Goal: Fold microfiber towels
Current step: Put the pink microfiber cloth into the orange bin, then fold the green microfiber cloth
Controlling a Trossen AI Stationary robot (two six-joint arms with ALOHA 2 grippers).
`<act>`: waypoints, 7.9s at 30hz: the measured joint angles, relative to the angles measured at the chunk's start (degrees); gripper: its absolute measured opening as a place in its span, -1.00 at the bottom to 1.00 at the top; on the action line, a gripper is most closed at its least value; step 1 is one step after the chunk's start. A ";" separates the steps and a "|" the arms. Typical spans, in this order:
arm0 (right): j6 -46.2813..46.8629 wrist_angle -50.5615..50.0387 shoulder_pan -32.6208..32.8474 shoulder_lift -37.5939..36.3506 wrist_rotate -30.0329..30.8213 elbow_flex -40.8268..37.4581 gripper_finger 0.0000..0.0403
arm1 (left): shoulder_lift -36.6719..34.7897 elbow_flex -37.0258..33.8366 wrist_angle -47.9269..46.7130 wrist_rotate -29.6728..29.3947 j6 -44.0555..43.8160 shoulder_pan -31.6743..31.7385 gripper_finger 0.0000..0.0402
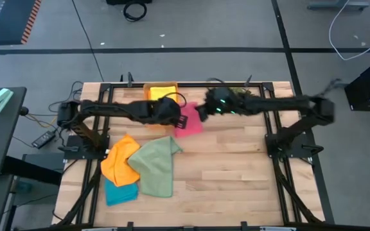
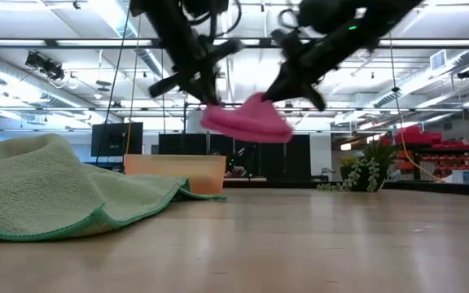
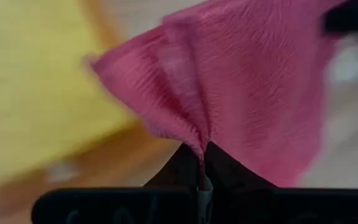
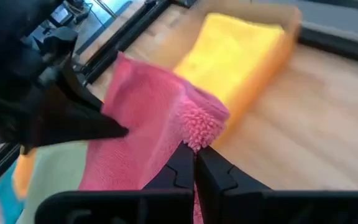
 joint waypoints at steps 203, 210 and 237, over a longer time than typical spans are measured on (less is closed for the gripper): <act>-9.28 -0.44 32.72 3.17 11.56 -5.22 -0.21 | 11.23 5.04 1.96 2.27 -4.34 -44.84 -0.95; 9.89 12.47 29.45 19.31 14.14 -5.22 -0.21 | 2.88 5.04 -6.67 -2.05 -8.80 -45.58 -0.94; 15.78 -5.87 29.76 44.04 20.74 25.35 -0.86 | -10.57 5.07 -31.17 -5.59 -11.14 -46.62 -0.97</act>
